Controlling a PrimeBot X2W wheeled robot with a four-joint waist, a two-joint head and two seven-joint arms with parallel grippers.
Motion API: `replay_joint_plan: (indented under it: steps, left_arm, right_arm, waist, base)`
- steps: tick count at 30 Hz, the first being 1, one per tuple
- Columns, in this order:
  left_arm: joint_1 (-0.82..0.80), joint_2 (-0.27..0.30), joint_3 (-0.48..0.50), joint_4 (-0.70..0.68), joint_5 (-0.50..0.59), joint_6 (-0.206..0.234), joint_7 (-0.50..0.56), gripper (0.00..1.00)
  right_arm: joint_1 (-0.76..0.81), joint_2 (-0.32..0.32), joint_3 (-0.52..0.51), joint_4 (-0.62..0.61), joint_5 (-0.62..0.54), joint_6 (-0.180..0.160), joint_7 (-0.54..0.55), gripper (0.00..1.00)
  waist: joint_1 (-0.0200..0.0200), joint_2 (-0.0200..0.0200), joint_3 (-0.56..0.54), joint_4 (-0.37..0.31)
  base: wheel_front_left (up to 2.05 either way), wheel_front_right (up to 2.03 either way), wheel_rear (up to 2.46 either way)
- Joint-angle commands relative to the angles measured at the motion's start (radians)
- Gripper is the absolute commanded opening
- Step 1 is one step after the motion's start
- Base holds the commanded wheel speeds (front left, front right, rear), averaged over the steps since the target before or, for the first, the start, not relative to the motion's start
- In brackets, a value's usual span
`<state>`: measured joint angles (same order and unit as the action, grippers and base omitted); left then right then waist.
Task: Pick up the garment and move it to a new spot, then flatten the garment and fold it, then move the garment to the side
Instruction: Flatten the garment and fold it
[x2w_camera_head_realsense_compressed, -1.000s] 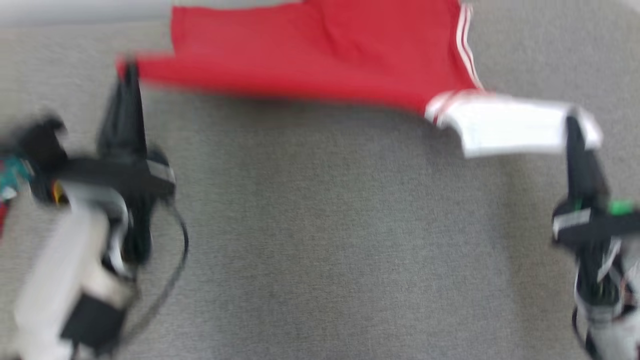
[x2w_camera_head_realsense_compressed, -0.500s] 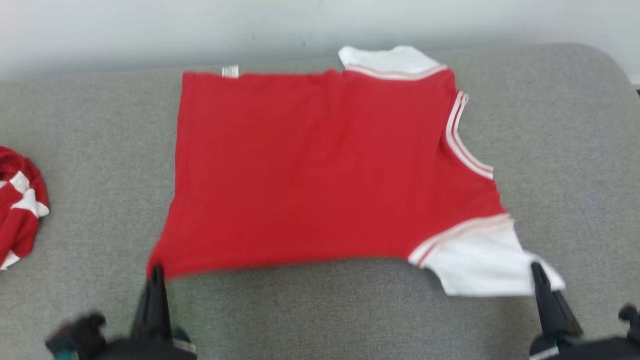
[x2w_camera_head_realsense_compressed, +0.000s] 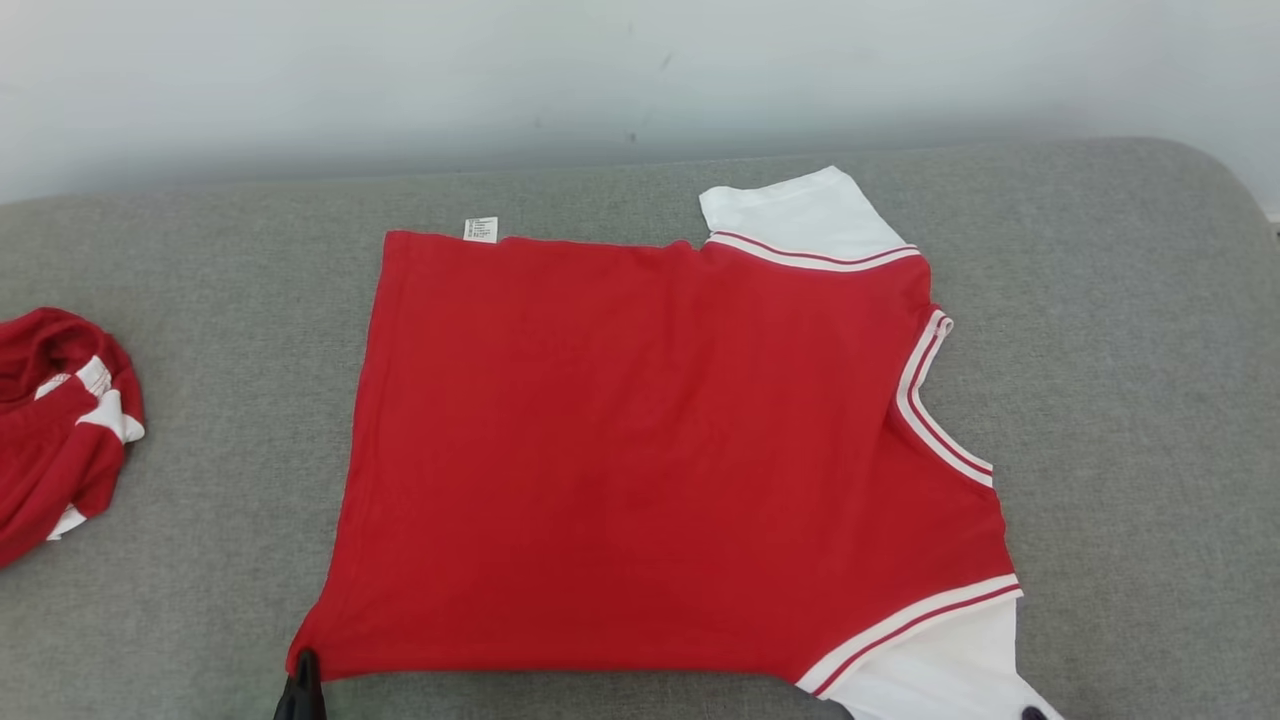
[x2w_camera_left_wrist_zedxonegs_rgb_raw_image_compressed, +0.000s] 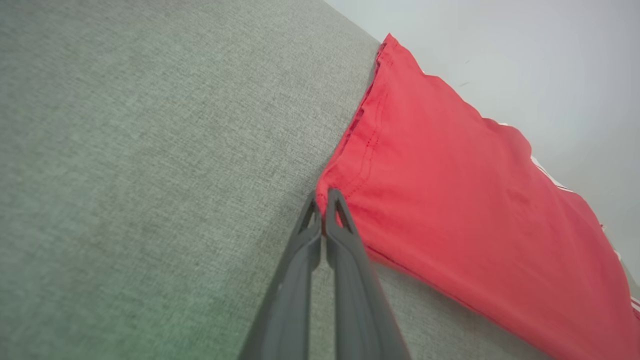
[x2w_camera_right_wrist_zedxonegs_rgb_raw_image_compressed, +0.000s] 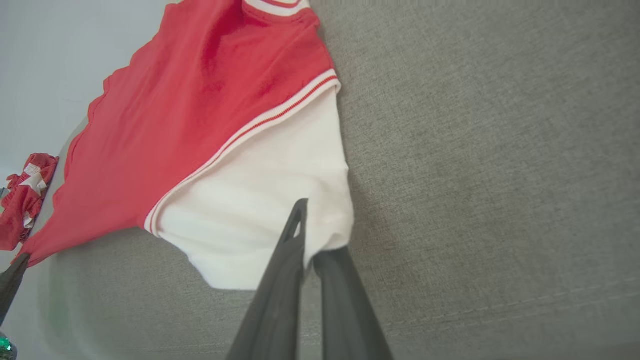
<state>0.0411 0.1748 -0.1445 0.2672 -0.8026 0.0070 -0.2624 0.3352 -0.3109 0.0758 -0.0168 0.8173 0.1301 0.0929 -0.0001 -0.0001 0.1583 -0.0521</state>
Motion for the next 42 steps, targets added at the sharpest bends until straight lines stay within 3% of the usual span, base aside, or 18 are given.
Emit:
replay_joint_plan:
  steps: [1, 10, 17, 27, 36, 37, 38, 39, 42]
  left_arm:
    - [0.011, -0.002, 0.014, 0.005, 0.011, -0.004, -0.003, 0.0]
    - [-0.048, 0.014, 0.009, 0.011, 0.054, -0.028, -0.003, 0.0]
    - [-0.192, 0.041, -0.032, 0.02, 0.092, -0.047, 0.051, 0.0]
    - [-0.412, 0.062, -0.065, 0.191, 0.102, -0.068, 0.142, 0.0]
    - [-0.558, 0.053, -0.103, 0.4, 0.113, -0.099, 0.139, 0.0]
    - [-0.566, 0.05, -0.108, 0.418, 0.117, -0.103, 0.132, 0.0]
    - [-0.573, 0.047, -0.112, 0.431, 0.123, -0.103, 0.118, 0.48]
    - [-0.579, 0.043, -0.115, 0.443, 0.124, -0.107, 0.103, 0.97]
    - [-0.58, 0.039, -0.12, 0.481, 0.12, -0.114, 0.073, 1.0]
  right_arm:
    - [0.003, 0.013, -0.011, -0.019, -0.01, 0.002, 0.01, 0.0]
    - [-0.08, 0.071, -0.086, -0.098, 0.012, 0.002, 0.01, 0.0]
    - [-0.242, 0.054, -0.115, -0.064, -0.026, 0.002, 0.097, 0.0]
    - [-0.528, 0.049, -0.043, 0.17, -0.104, 0.002, 0.154, 0.0]
    - [-0.726, 0.054, 0.047, 0.432, -0.123, 0.002, 0.064, 0.0]
    - [-0.735, 0.052, 0.058, 0.451, -0.123, 0.002, 0.049, 0.19]
    - [-0.741, 0.051, 0.068, 0.467, -0.12, 0.002, 0.03, 0.75]
    - [-0.743, 0.049, 0.075, 0.48, -0.114, 0.002, 0.011, 1.0]
    - [-0.731, 0.033, 0.107, 0.502, -0.113, 0.002, -0.057, 1.0]
  waist:
    - [0.0001, 0.0001, 0.004, -0.009]
    - [0.0001, 0.0001, -0.001, -0.017]
    - [0.0001, 0.0001, 0.01, -0.009]
    - [0.0001, 0.0001, 0.035, -0.02]
    - [0.0001, 0.0001, 0.052, -0.029]
    - [0.0001, 0.0001, 0.05, -0.028]
    - [0.0001, 0.0001, 0.048, -0.027]
    - [0.0001, 0.0001, 0.043, -0.026]
    - [0.0001, 0.0001, 0.029, -0.024]
  base:
    - [0.0, 0.0, 0.0]
    - [0.0, 0.0, 0.0]
    - [0.0, 0.0, 0.0]
    - [0.0, 0.0, 0.0]
    - [0.0, 0.0, 0.0]
    - [0.0, 0.0, 0.0]
    - [0.0, 0.0, 0.0]
    - [0.0, 0.0, 0.0]
    - [0.0, 0.0, 0.0]
